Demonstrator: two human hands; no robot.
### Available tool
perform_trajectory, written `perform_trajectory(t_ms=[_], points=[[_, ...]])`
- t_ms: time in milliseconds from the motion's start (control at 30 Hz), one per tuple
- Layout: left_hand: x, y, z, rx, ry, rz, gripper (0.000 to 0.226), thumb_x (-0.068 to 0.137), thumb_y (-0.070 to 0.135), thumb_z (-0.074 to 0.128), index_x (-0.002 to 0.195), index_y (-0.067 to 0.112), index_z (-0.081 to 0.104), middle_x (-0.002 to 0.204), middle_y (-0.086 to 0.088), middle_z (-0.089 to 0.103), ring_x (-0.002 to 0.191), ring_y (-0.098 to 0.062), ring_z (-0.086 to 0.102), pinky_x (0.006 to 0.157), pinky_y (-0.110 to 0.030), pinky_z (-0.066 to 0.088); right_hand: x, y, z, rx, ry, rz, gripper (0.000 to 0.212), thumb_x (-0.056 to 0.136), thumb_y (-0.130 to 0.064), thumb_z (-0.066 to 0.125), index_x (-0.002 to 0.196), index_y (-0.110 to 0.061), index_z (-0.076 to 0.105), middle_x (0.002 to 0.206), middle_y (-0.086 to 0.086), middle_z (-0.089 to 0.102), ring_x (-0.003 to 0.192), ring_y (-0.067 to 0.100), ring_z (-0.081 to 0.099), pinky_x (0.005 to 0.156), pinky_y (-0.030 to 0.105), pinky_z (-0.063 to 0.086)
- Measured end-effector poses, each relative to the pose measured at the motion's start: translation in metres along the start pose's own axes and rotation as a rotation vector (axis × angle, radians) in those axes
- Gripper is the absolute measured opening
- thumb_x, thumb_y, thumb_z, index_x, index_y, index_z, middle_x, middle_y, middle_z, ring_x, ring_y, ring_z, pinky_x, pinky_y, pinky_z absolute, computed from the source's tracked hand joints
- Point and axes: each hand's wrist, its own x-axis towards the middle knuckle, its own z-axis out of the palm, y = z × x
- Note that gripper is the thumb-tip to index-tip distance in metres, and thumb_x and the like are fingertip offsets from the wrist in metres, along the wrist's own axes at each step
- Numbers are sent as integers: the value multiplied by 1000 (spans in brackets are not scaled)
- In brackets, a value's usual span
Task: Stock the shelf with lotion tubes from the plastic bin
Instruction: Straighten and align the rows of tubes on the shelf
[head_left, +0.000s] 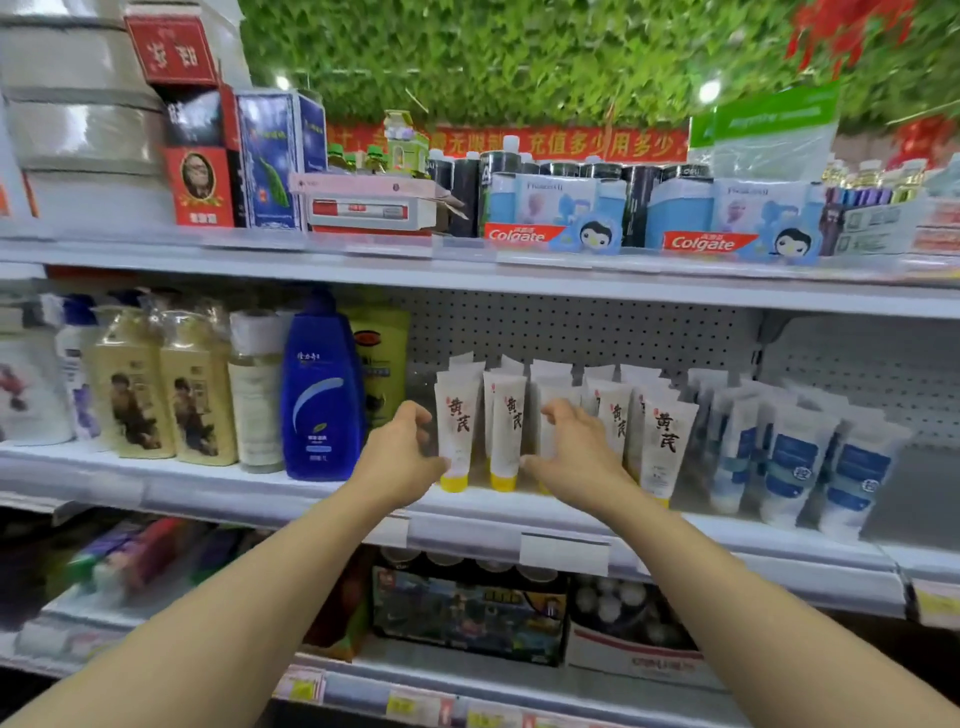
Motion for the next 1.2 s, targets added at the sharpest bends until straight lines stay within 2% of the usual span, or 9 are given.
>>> perform_trajectory(t_ms=[133,300,400,500,633,733,867,1000,1200], points=[[32,-5,8,-58,27,-30,61,80,21,71,130,20,37,119,0,53,105,-17,52,84,-31,48,43,2,-1,-68,46,-111,60,84,-18,61,138,-18,34,137,5,42,128,25,35,103,36,34],[62,-8,22,-122,44,-59,53,80,16,71,123,20,40,113,5,57,95,-8,53,67,-14,45,86,5,-5,-128,-6,-185,52,89,-17,55,137,-27,37,123,7,55,122,30,45,99,41,43],[72,-9,30,-153,66,-107,45,81,16,70,116,18,42,106,7,60,91,-8,56,65,-16,46,100,4,-11,-201,-39,-276,43,92,-15,51,132,-27,43,135,4,44,128,26,35,105,35,31],[80,-11,37,-153,49,-150,41,80,15,71,113,16,46,108,6,62,95,-9,58,63,-14,46,111,5,-11,-271,-77,-324,35,94,-18,49,127,-29,47,133,2,39,123,25,33,103,33,31],[87,-18,47,-171,-27,-203,38,77,12,74,110,15,55,112,1,66,105,-16,63,79,-27,54,123,5,-1,-398,-112,-299,27,92,-25,51,116,-35,51,129,3,40,119,28,34,99,37,31],[91,-23,54,-195,-84,-220,37,78,10,72,112,13,57,117,-2,65,110,-19,62,81,-28,51,128,0,1,-502,-160,-269,14,92,-24,48,103,-31,52,125,4,42,115,30,35,95,37,30],[95,-29,59,-242,-167,-228,37,80,8,69,115,12,58,121,-4,63,112,-21,60,88,-33,51,128,-5,2,-478,-190,-233,21,94,-26,45,114,-29,53,127,7,40,119,32,29,96,38,30],[100,-32,51,-273,-245,-198,34,81,5,67,113,14,57,122,-3,62,115,-21,58,86,-29,48,127,-10,3,-460,-211,-177,23,96,-32,45,117,-28,53,128,8,45,125,33,26,100,38,26],[107,-41,47,-279,-326,-167,39,82,4,66,117,17,55,125,-3,61,118,-23,56,98,-41,47,124,-15,5,-487,-187,-179,24,98,-32,41,116,-23,54,117,4,57,112,25,41,94,33,25]])
